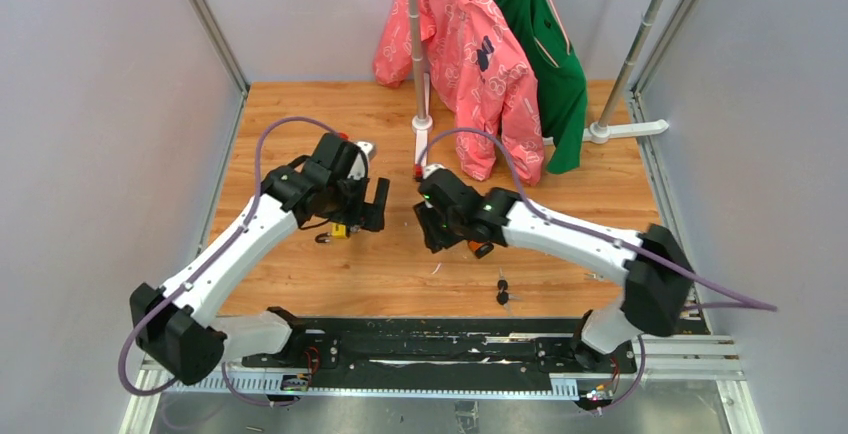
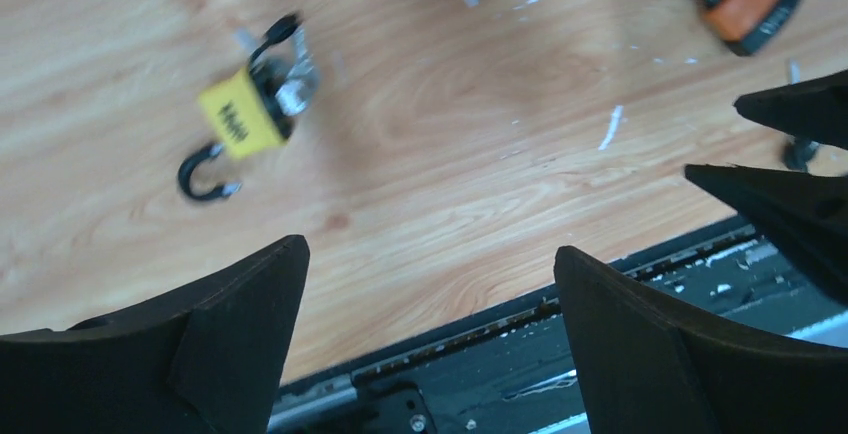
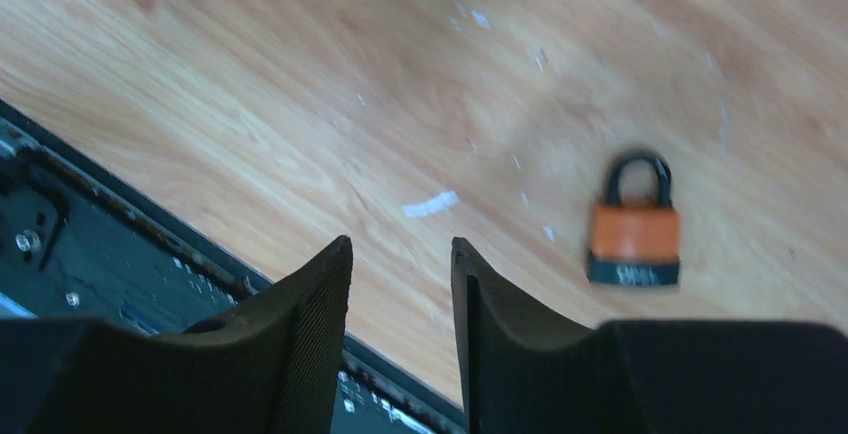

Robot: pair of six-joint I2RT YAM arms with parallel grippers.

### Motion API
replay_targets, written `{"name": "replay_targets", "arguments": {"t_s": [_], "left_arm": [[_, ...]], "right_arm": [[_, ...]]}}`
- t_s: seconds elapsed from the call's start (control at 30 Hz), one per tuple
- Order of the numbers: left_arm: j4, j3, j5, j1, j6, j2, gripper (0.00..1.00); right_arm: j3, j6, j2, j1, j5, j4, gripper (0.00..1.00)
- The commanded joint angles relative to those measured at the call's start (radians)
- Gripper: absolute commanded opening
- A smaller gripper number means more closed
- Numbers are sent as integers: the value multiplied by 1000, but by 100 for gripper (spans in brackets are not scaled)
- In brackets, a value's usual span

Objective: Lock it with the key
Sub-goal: Pick up the lock from the center of the board.

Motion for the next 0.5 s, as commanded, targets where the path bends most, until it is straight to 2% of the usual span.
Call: {"name": "replay_targets", "arguments": {"t_s": [0.0,0.13,0.3,0.4,0.47], "left_arm": [[-104,-46,-203,67,-156,-100,99],[-128,-105,-235,146,-230,-208,100],[-155,-195,-283,228,-328,-300,100],[-155,-233,-278,271,-404,-295,100],[-141,-260,-301,296,-487,-312,95]], "right_arm": [[213,-96,207,27,-67,-44,46],[372,-161,354,27,-131,-56,50],[594,-182,535,27,-122,-196,51],[620,-173,556,27,-129,-199,51],[618,-172,557,27,-135,-192,51]]}}
